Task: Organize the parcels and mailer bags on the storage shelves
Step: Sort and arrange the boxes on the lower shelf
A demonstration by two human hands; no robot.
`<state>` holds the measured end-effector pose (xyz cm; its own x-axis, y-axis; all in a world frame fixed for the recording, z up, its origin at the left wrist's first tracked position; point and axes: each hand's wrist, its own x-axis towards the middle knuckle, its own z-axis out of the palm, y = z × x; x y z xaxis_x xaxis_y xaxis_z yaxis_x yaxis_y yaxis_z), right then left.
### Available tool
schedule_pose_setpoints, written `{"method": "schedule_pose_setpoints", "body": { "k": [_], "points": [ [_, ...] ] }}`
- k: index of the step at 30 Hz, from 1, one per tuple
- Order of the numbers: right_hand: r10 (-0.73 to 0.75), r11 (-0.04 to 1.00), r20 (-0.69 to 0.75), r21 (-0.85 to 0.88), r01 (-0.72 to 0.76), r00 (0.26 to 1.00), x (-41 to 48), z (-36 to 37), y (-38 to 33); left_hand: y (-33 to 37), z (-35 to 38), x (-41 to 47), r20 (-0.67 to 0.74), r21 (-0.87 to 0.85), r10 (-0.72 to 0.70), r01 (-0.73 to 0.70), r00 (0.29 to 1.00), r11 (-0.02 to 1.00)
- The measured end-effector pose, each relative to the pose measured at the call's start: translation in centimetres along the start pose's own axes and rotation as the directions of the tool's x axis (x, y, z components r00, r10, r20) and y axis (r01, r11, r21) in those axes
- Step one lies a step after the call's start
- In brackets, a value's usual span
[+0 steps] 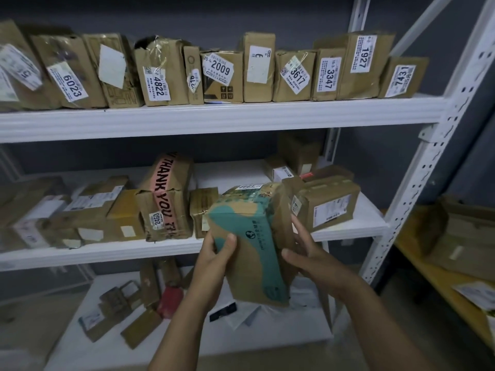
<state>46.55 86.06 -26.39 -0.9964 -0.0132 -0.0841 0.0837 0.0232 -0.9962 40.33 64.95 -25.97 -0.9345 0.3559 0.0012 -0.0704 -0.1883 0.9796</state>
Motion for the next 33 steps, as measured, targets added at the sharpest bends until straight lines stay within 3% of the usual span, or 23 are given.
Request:
{"method": "schedule_pose_setpoints", "body": {
  "k": [3, 8, 12, 17, 25, 33],
  "points": [
    [-0.04, 0.996, -0.081, -0.087, 0.033, 0.996, -0.7, -0.2, -0.1, 0.0, 1.2, -0.8, -0.016, 0.012, -0.012, 0.012, 1.0, 1.0],
    [-0.105, 0.974, -0.247, -0.219, 0.05, 0.963, -1.5, -1.1, 0.1, -0.3, 3.8, -1.6, -0.136, 0.413, 0.029, 0.03, 0.99, 0.91],
    [-0.119, 0.964, -0.262, -0.262, 0.047, 0.958, -2.9, -2.3, 0.8, -0.1, 5.7, -2.3, 0.015, 0.493, 0.047, -0.048, 0.999, 0.869],
    [-0.099, 0.957, -0.29, -0.29, 0.011, 0.952, -4.3, -3.4, 0.6, -0.4, 7.0, -3.1, 0.091, 0.454, -0.032, -0.012, 0.995, 0.891],
    [-0.006, 1.0, -0.193, 0.022, 0.011, 0.981, -5.9, -5.0, -0.9, -0.2, 6.4, -2.4, 0.211, 0.518, -0.055, -0.064, 0.976, 0.853],
    [-0.066, 0.996, -0.358, 0.037, 0.085, 0.931, -4.3, -4.2, -3.3, 1.0, 5.7, -1.5, 0.112, 0.364, 0.082, -0.118, 0.99, 0.924]
  ]
}}
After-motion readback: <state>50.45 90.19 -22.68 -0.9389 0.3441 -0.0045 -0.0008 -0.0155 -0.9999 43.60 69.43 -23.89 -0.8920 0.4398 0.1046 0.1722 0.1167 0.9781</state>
